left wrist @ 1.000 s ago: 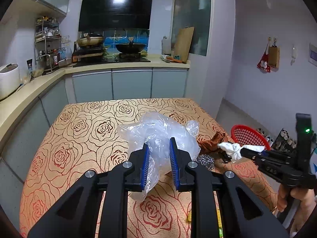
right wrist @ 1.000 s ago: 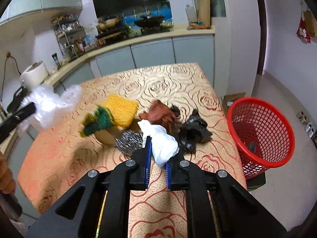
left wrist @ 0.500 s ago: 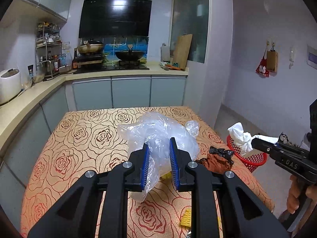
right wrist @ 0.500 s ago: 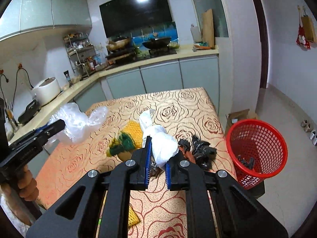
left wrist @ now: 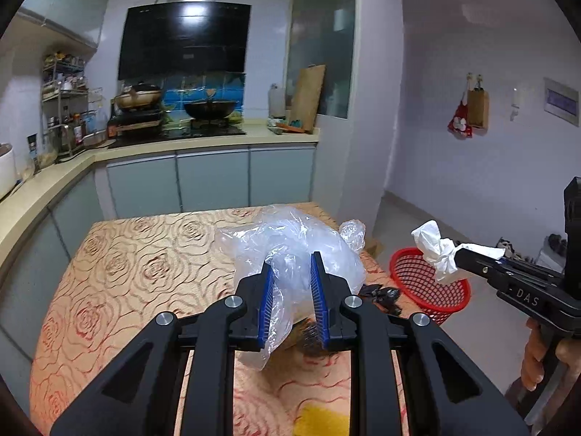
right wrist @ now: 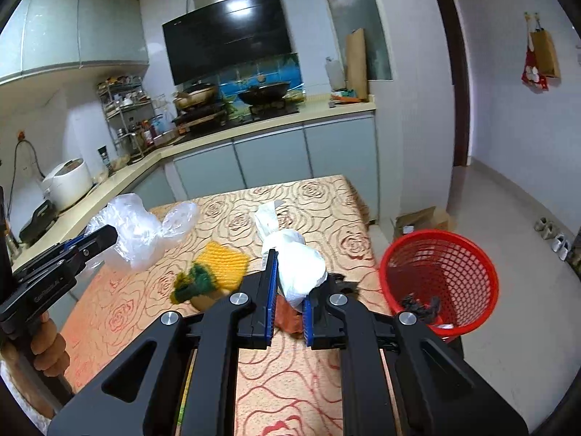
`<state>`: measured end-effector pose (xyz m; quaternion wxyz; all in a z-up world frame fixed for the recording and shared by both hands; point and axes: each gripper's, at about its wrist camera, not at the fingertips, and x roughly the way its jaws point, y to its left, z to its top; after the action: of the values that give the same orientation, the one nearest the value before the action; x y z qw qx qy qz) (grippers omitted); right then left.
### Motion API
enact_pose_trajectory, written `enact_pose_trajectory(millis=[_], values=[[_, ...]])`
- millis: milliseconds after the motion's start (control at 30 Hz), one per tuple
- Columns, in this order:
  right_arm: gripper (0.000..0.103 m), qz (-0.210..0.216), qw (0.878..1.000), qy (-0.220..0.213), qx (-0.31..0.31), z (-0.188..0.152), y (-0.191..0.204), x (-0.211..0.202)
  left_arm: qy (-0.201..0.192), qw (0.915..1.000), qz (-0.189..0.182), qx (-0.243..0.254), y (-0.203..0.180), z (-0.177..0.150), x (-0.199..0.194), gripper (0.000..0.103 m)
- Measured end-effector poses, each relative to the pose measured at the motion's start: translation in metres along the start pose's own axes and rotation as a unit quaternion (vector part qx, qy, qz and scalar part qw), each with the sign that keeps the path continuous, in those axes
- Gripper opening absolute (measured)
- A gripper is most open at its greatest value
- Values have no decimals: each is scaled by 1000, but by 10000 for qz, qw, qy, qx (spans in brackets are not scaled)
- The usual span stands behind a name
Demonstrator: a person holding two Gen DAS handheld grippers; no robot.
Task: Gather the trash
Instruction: 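Carry the clear bag with the left gripper while the right gripper carries the white cloth to the red basket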
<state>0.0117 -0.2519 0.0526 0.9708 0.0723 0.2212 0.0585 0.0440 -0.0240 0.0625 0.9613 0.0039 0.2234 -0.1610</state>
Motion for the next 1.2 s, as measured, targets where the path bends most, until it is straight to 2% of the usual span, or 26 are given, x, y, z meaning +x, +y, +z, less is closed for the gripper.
enact_pose_trajectory(millis=[300, 733, 967, 1200], values=[[12, -486, 9985, -54, 264, 5, -41, 0, 40, 9984, -490, 273, -44, 17, 35, 19], [12, -1249, 9899, -114, 658, 8, -110, -2, 245, 9924, -1092, 505, -109, 27, 99, 19], [12, -1471, 9859, -41, 794, 6, -135, 6, 571, 9856, -1505, 513, -137, 23, 135, 19], [12, -1650, 9821, 182, 885, 0, -153, 27, 941, 9805, -1619, 597, -163, 19, 173, 19]])
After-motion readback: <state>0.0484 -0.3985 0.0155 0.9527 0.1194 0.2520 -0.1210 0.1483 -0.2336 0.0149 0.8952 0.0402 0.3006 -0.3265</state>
